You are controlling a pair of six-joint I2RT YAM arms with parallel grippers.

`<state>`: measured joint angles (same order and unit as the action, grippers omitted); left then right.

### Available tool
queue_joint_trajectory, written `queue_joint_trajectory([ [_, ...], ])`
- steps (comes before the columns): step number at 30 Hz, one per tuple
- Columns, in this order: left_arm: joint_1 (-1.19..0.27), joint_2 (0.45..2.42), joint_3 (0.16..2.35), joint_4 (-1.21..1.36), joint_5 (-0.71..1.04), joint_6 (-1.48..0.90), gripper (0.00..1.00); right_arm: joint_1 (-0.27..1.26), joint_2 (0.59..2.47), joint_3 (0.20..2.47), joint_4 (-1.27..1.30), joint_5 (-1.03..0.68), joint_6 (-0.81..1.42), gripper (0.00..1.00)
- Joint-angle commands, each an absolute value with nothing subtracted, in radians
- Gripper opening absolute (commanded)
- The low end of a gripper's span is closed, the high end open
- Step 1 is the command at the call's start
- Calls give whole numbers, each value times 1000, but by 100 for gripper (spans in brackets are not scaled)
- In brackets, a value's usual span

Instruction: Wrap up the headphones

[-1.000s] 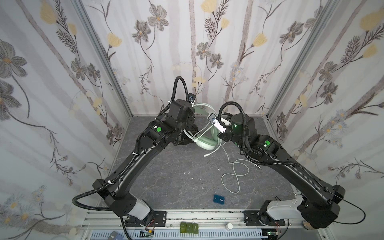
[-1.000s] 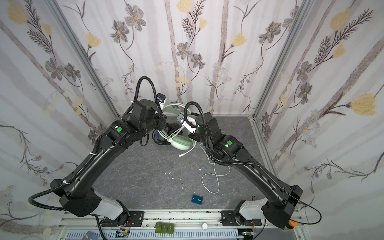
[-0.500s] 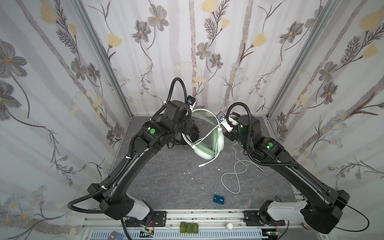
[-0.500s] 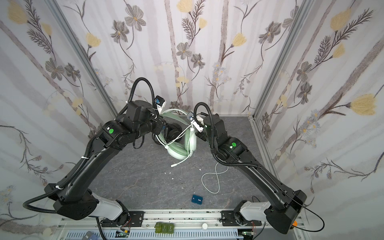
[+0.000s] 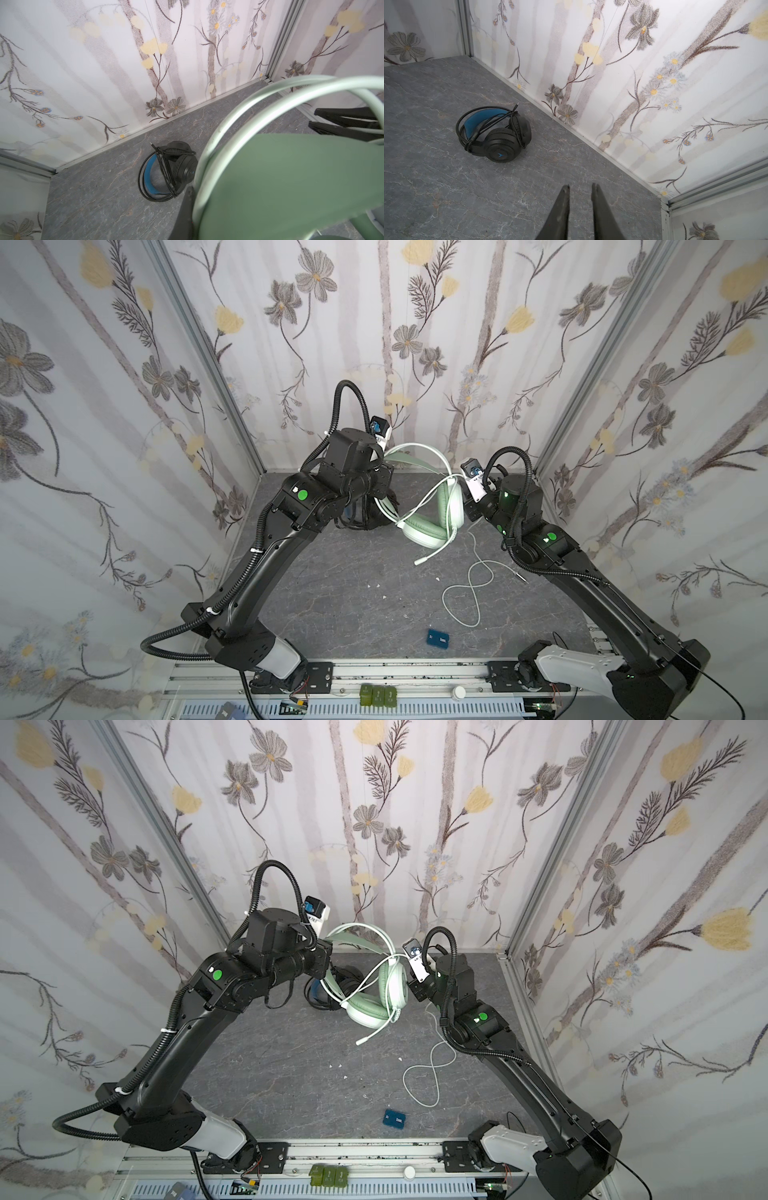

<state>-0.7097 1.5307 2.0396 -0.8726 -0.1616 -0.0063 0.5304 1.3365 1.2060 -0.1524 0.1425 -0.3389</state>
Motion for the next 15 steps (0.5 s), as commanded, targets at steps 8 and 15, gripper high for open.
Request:
queue_joint_trajectory([
  [8, -678, 1582, 2210, -808, 49, -141, 0, 428, 1351, 1169, 82, -61, -167, 23],
  [15, -659, 1593, 2261, -724, 161, -230, 0, 388, 1393, 1169, 170, -136, -81, 23],
])
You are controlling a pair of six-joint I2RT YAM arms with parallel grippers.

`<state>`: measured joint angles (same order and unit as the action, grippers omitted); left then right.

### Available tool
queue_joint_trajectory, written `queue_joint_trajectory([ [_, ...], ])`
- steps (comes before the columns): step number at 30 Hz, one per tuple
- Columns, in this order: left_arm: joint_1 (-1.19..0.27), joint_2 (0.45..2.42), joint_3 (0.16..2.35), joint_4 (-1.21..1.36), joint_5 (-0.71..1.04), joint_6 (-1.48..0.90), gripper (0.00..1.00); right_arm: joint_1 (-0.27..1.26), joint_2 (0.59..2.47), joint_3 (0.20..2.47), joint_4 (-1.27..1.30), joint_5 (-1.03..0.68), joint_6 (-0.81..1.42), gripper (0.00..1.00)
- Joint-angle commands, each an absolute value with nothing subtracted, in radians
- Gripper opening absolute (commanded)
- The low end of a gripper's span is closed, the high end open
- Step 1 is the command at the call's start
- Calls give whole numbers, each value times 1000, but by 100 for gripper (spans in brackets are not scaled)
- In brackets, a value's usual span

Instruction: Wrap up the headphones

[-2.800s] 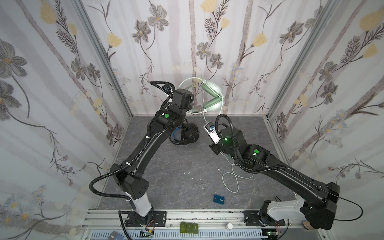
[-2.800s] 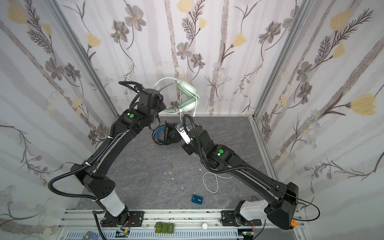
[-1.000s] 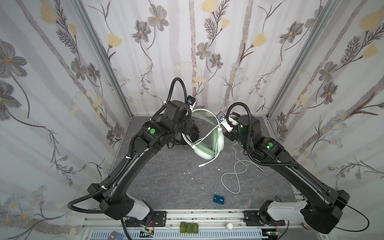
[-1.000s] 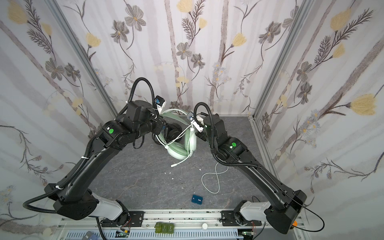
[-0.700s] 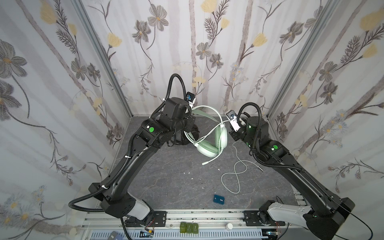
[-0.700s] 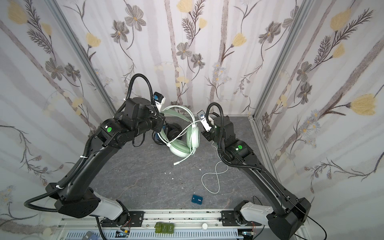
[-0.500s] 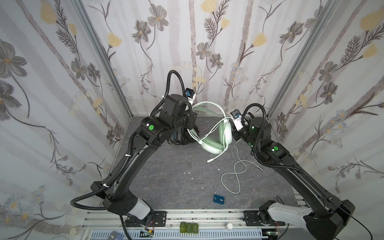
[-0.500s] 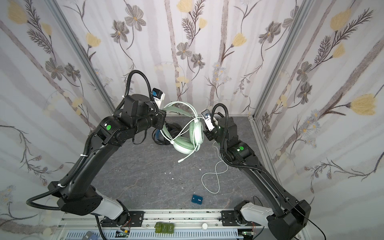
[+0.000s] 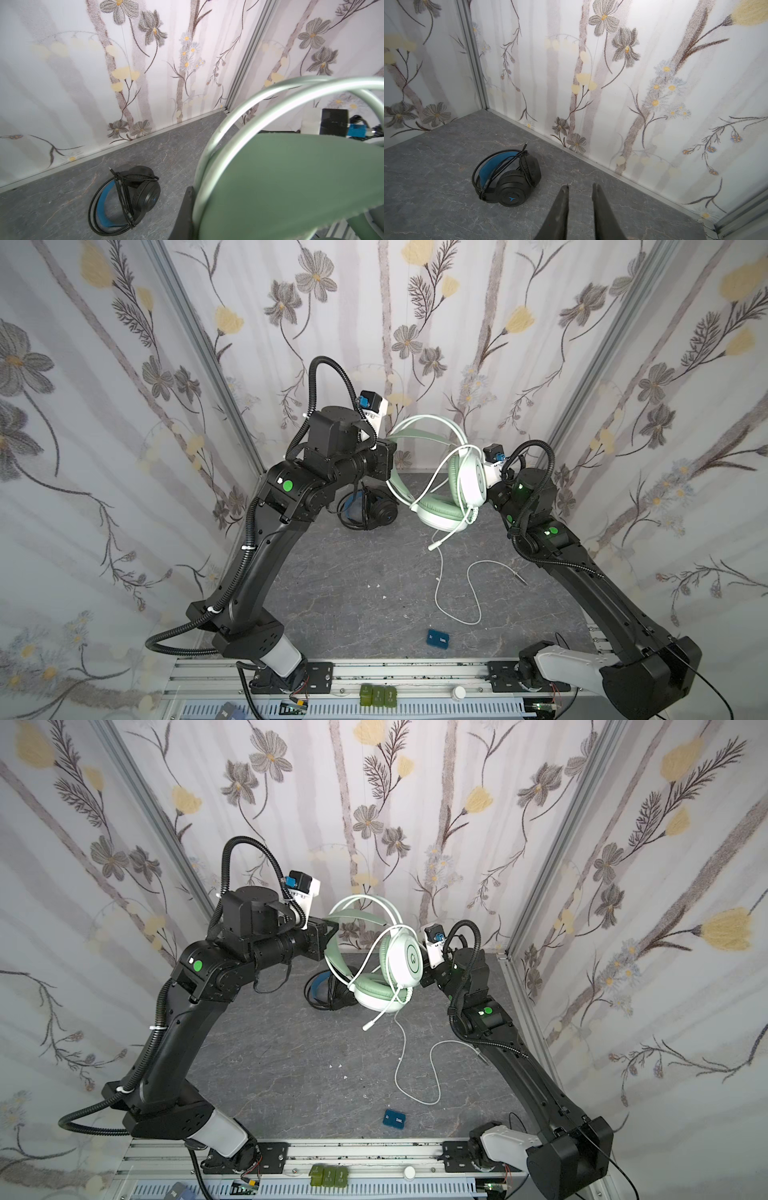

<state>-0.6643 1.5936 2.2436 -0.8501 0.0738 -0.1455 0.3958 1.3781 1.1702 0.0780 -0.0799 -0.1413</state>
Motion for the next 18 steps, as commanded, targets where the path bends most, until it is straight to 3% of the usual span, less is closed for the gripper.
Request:
queue_joint_trajectory([
  [1, -657, 1595, 2266, -713, 178, -242, 0, 387, 1401, 1169, 177, -143, -73, 23],
  [7, -649, 1619, 2321, -695, 269, -272, 0, 385, 1453, 1195, 187, -160, -59, 22],
  [8, -649, 1627, 2334, -698, 290, -275, 0, 384, 1460, 1199, 187, -158, -57, 19],
  [11, -649, 1650, 2375, -724, 319, -276, 0, 383, 1489, 1238, 153, -139, -51, 0],
  [18, -650, 1648, 2381, -725, 352, -278, 0, 367, 1511, 1267, 128, -67, 10, 0],
])
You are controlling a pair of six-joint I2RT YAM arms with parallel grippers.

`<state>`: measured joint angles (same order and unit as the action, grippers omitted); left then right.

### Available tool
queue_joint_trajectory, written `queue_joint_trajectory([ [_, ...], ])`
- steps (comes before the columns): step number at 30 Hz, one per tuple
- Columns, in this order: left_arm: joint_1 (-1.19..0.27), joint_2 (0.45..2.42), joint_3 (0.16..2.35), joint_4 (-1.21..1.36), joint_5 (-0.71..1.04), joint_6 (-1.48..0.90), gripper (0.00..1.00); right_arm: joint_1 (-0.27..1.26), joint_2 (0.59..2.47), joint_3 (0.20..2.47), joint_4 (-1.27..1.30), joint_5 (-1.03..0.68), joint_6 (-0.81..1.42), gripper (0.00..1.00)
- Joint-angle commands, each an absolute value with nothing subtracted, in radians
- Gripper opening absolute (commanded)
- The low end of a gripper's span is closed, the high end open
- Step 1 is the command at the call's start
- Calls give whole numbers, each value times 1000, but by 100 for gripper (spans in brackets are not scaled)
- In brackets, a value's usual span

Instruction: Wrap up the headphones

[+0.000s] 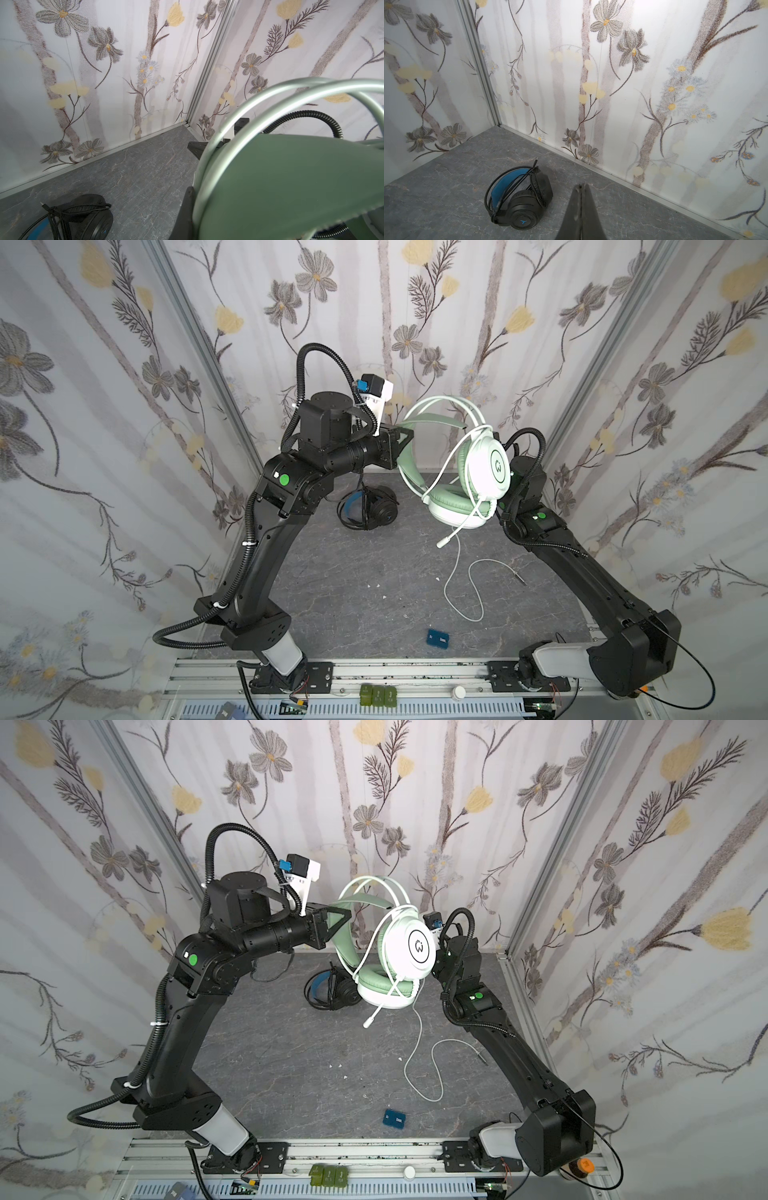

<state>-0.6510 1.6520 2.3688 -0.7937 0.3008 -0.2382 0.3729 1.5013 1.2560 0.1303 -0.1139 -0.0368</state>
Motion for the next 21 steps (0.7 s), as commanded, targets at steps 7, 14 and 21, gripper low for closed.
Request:
queue_joint_trajectory([
  [7, -649, 1654, 2375, -706, 387, -298, 0, 360, 1538, 1317, 82, -101, 37, 1],
  [14, -648, 1664, 2379, -621, 373, -339, 0, 372, 1482, 1222, 222, -208, 27, 33],
  [21, -640, 1680, 2390, -525, 365, -394, 0, 380, 1484, 1188, 290, -315, 55, 47],
])
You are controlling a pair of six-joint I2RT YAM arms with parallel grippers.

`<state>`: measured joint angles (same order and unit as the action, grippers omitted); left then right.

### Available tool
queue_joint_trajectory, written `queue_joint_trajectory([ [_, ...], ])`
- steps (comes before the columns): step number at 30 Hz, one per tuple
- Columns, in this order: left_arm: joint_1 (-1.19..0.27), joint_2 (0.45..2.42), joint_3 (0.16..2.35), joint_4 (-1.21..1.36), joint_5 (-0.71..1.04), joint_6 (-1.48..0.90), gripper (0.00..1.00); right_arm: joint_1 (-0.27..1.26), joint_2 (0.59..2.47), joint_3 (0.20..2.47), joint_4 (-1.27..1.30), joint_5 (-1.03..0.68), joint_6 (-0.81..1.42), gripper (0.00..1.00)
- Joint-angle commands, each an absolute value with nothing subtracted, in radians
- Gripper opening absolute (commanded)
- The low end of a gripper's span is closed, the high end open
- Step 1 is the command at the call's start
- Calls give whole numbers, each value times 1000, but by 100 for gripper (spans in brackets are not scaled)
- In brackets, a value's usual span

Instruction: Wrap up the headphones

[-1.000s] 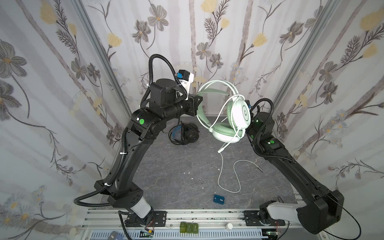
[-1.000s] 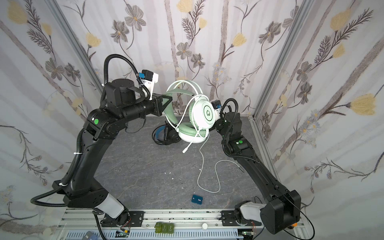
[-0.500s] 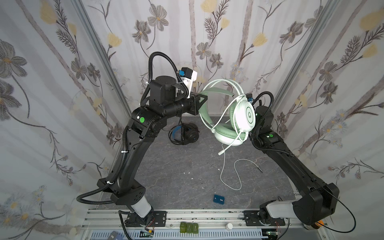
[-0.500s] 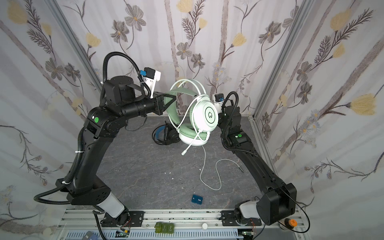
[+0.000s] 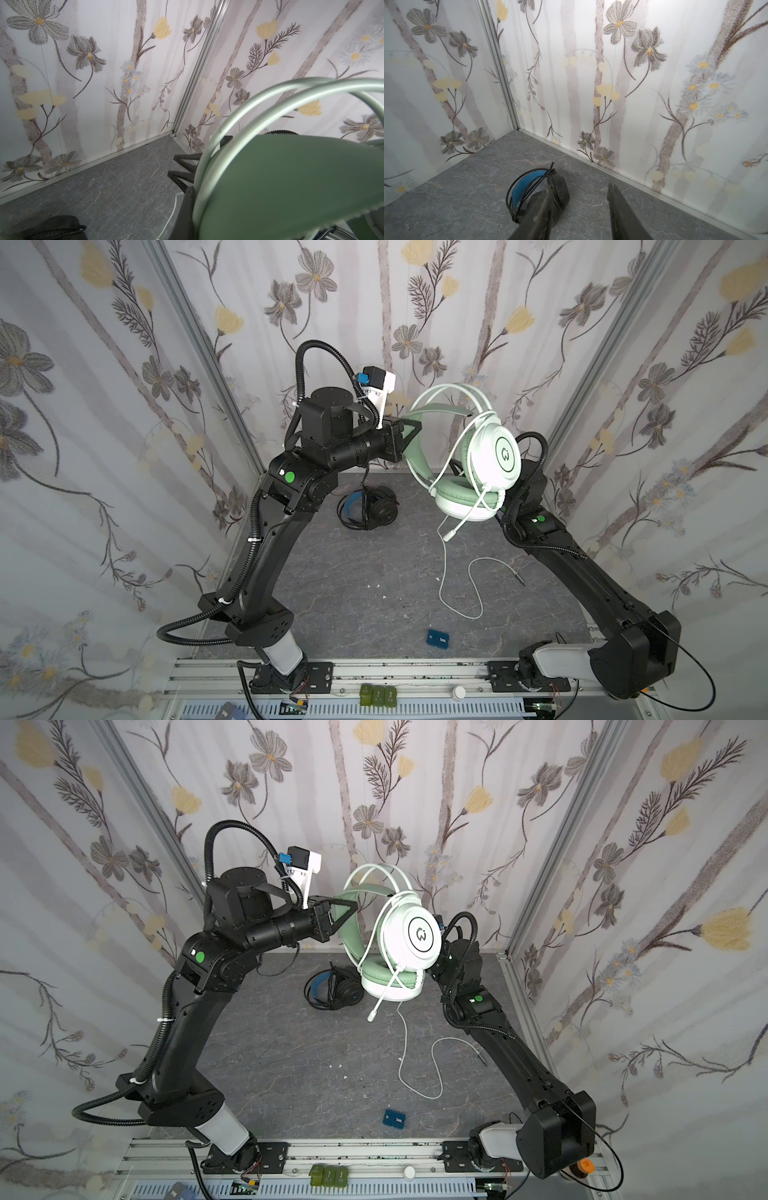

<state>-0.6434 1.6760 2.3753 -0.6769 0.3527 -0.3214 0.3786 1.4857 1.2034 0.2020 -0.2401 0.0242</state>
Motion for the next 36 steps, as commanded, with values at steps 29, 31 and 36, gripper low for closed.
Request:
queue_joint_trajectory([
  [29, -606, 1682, 2379, -336, 171, -514, 0, 433, 1591, 958, 496, -486, 215, 35],
  [31, -605, 1677, 2372, -338, 137, -515, 0, 442, 1590, 949, 482, -469, 212, 33],
  [36, -593, 1671, 2363, -357, 41, -533, 0, 471, 1591, 909, 472, -428, 210, 31],
])
